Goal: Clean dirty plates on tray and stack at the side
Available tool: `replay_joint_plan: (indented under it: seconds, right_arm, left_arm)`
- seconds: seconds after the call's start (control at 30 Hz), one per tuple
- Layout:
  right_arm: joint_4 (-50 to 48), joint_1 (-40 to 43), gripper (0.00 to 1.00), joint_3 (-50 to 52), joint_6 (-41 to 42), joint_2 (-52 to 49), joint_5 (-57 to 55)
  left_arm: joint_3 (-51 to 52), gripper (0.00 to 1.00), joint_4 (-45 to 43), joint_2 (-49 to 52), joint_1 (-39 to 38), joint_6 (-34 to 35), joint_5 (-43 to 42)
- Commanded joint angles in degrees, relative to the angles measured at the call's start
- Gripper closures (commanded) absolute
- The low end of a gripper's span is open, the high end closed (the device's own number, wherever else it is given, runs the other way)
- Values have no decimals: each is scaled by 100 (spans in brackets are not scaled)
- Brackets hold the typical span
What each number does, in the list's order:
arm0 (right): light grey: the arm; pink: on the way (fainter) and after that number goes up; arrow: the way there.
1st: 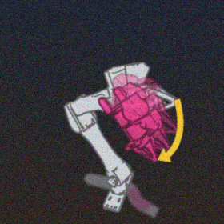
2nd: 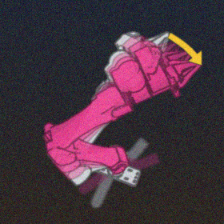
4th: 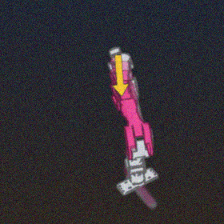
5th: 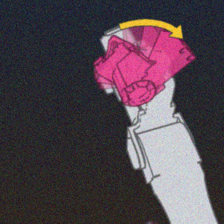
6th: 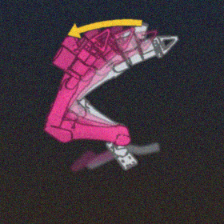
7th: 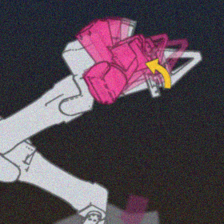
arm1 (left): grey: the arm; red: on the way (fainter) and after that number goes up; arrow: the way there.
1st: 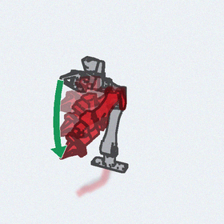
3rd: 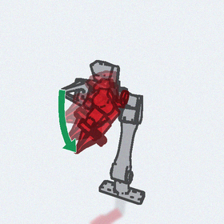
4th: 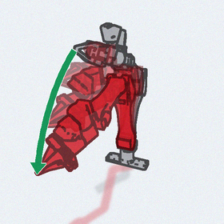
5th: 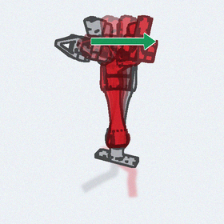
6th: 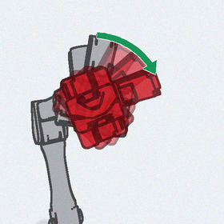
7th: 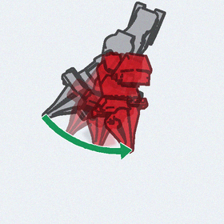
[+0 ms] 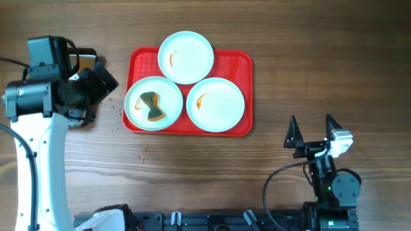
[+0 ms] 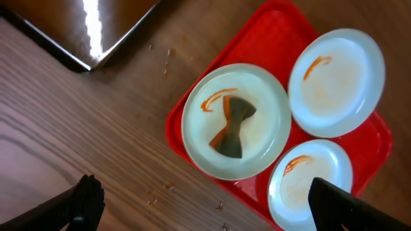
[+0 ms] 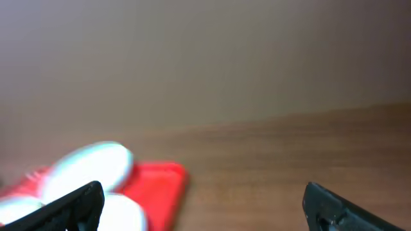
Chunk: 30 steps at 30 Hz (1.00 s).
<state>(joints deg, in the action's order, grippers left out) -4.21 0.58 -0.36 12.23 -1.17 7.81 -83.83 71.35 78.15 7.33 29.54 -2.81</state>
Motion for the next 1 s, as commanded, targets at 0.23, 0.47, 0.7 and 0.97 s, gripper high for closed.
replay_joint_plan:
  seconds: [0.23,0.47,0.7,0.97]
  right_arm:
    - [-1158,20,1,-1543,4564,-382,1386]
    - [5158,-975,0,-7969,-990,-6760,2214]
    - [4400,-2435,11,-9680,225,-10225,2728]
    - [5779,-3392,12,-10712,-354,-12041,1272]
  left_arm:
    - [708,0,-345,61,179,98,52]
    - [708,0,-404,61,184,98,-35]
    - [708,0,-365,61,184,96,-33]
    - [708,0,-433,61,184,98,-33]
